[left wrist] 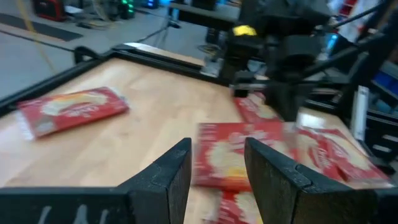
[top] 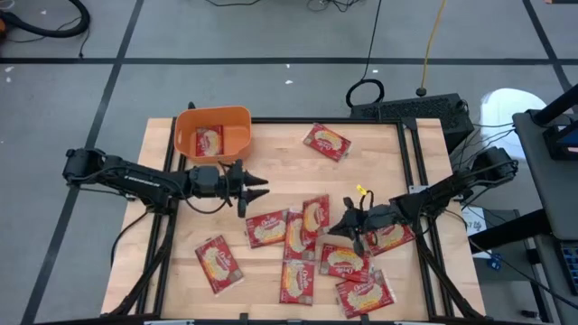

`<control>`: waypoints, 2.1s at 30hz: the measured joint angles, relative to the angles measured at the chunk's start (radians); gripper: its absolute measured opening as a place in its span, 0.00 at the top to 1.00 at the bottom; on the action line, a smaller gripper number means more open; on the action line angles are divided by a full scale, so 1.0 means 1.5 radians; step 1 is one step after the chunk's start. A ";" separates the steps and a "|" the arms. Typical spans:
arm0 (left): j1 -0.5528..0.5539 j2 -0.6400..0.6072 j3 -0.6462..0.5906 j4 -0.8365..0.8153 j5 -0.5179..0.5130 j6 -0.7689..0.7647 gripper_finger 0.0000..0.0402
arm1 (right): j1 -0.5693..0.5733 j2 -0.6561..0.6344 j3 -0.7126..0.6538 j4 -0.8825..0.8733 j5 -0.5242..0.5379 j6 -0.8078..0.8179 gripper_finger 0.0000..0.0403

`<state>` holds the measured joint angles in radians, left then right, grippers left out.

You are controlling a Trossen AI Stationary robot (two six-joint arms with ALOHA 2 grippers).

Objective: Sort popcorn bags into baskets
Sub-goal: Put the red popcorn bag into the orange bin

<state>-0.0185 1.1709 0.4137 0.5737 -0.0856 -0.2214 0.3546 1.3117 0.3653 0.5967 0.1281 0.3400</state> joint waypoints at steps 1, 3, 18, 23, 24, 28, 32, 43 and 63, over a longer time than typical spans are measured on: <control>-0.005 0.006 0.000 0.004 0.000 0.000 0.61 | 0.000 0.000 0.000 -0.014 0.000 0.021 1.00; -0.013 0.015 0.001 0.002 0.000 0.000 0.60 | -0.002 0.000 0.000 -0.035 -0.001 0.061 1.00; -0.018 0.046 0.001 -0.055 -0.061 0.010 0.55 | -0.026 -0.008 0.000 -0.262 -0.023 0.353 0.80; -0.018 0.048 0.001 -0.055 -0.062 0.022 0.55 | -0.048 -0.045 0.000 -0.285 -0.104 0.442 0.66; -0.018 0.049 0.001 -0.058 -0.062 0.023 0.55 | -0.060 -0.054 0.000 -0.291 -0.096 0.449 0.64; -0.017 0.049 0.001 -0.053 -0.071 0.032 0.55 | -0.113 -0.064 0.000 -0.302 -0.049 0.470 0.61; -0.014 0.049 0.001 -0.048 -0.073 0.041 0.55 | -0.157 -0.038 0.000 -0.294 -0.052 0.484 0.62; 0.001 0.049 0.001 -0.042 -0.073 0.043 0.55 | -0.198 0.117 0.002 -0.125 -0.067 0.474 0.62; 0.007 0.049 0.001 -0.021 -0.109 0.037 0.55 | -0.220 0.133 0.001 0.129 -0.032 0.234 1.00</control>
<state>-0.0076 1.2438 0.4149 0.5417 -0.2488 -0.1654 0.0252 1.5112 0.3661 0.7898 0.0801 0.6915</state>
